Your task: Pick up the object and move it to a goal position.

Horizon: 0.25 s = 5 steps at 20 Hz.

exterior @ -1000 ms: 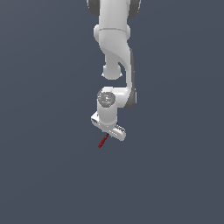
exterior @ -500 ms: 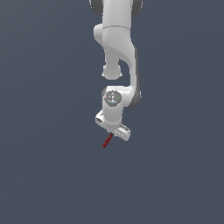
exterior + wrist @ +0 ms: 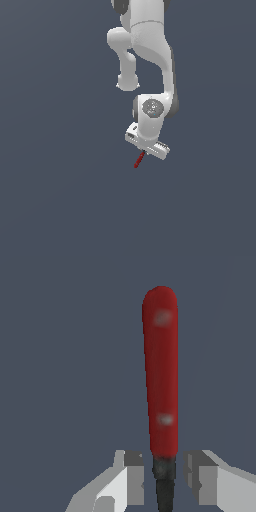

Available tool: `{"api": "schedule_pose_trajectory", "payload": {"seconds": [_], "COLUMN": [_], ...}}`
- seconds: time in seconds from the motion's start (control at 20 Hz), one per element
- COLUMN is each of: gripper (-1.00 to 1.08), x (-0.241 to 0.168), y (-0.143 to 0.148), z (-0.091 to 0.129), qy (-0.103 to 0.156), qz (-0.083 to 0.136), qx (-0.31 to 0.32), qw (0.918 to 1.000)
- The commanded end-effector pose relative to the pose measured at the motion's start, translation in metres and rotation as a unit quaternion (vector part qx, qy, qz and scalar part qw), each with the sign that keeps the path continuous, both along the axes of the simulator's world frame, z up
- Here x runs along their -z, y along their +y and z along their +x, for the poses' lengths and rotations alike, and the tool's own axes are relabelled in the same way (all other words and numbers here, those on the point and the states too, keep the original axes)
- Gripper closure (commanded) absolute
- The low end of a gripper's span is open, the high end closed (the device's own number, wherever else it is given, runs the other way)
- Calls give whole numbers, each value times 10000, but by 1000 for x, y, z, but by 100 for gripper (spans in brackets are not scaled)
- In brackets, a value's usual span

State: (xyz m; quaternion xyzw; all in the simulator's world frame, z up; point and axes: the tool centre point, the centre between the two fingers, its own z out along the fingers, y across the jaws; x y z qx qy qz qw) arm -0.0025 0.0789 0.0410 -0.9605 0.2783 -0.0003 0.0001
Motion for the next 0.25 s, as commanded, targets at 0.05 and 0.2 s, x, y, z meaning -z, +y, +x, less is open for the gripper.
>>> {"api": "schedule_pose_trajectory", "payload": {"seconds": [0.05,0.2], "gripper": [108,108], "x": [-5,-6], "y": [14,18], "z": [2,2], "qy": [2,2], "qz": [-2,-2], "qx": [7,7], "qw": [10000,10000]}}
